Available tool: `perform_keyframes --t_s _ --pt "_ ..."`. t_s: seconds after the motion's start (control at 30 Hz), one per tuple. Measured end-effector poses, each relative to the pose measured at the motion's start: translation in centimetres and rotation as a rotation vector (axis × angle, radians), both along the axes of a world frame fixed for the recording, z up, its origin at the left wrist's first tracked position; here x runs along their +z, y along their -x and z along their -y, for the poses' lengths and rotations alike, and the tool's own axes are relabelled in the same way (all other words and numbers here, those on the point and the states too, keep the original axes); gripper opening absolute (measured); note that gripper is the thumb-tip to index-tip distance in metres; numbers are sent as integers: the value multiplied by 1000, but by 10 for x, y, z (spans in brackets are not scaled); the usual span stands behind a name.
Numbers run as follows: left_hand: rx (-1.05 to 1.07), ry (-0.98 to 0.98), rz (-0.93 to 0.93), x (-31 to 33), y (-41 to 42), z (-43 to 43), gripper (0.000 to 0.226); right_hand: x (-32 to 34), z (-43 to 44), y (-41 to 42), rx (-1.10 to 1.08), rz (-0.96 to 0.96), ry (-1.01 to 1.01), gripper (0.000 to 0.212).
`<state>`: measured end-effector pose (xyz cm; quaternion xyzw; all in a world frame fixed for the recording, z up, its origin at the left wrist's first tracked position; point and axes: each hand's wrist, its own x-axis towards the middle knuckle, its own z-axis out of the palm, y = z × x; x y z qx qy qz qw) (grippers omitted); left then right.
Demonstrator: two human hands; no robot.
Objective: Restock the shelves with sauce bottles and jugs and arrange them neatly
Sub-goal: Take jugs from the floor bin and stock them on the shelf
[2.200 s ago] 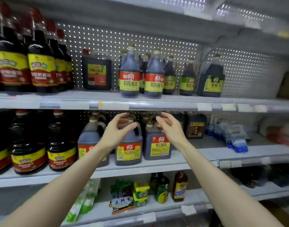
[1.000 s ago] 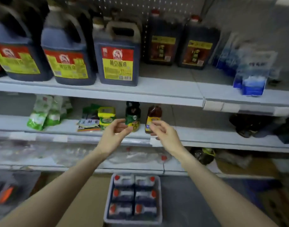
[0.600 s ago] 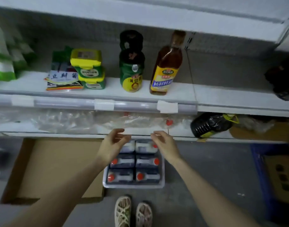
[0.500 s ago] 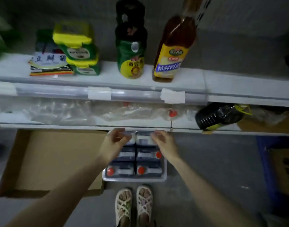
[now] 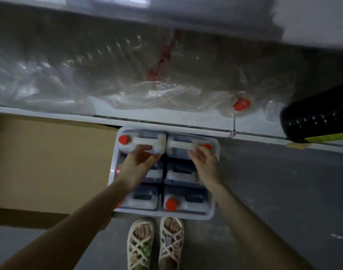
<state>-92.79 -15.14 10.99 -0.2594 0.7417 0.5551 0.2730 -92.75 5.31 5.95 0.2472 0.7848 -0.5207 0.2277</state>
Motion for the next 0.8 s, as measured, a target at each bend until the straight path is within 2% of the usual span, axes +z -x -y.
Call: perform_keyframes --t_s 0.07,0.17,0.37,0.5,0.7,0.8 --pt "4 9 -6 -23 -1 -1 25 -20 -1 7 27 -9 -40 39" --pt "16 2 -11 -44 -1 -3 26 -42 -3 18 84 -60 -66 47" --pt "70 -13 -45 -75 5 -1 27 -82 11 22 199 -193 -185 37" --pt "98 -12 -59 -83 8 1 25 -92 16 26 226 -182 -270 35" --pt "88 -28 -68 -82 3 6 23 -71 5 29 141 -183 -190 40" --pt "97 -43 -74 -78 3 4 23 -62 -1 30 187 -211 -182 40"
